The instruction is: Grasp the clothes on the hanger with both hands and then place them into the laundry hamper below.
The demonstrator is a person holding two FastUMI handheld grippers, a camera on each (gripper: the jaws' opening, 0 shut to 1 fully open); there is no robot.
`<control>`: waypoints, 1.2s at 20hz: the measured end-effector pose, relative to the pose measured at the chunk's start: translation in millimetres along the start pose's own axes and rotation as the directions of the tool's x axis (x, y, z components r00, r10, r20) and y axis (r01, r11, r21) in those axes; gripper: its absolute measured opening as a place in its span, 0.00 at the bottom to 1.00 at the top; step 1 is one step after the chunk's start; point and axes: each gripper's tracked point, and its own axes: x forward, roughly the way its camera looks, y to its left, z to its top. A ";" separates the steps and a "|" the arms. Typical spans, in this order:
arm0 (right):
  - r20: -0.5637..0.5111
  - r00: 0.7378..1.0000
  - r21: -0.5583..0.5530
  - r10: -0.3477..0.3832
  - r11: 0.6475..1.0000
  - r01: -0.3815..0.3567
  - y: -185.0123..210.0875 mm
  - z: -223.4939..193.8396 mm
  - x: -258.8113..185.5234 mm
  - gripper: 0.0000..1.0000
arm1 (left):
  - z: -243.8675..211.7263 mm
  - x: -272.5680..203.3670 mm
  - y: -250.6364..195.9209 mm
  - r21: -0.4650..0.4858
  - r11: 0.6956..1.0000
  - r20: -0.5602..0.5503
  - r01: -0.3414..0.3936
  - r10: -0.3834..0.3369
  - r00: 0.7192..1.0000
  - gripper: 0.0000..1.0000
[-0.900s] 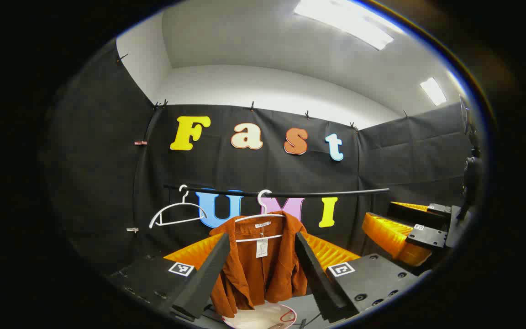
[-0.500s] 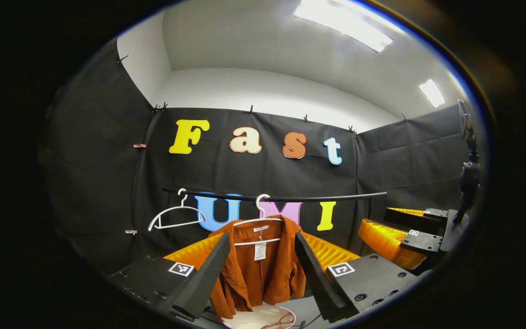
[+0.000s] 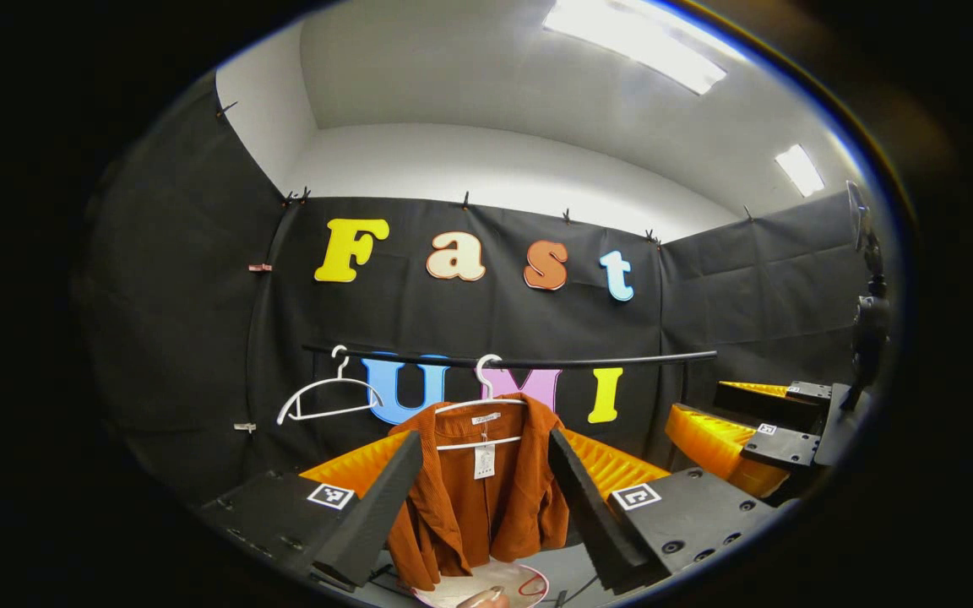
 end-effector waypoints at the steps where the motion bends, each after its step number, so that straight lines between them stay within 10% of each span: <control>1: 0.004 1.000 -0.007 -0.006 1.000 0.006 -1.5 1.4 -0.5 0.96 | 0.3 0.2 0.9 -0.003 1.000 0.001 0.002 -0.002 1.000 0.95; 24: -0.022 0.997 -0.016 -0.079 0.997 0.078 9.7 -40.0 43.2 0.98 | -38.9 40.4 44.4 -0.030 0.999 -0.035 0.043 -0.044 0.998 0.95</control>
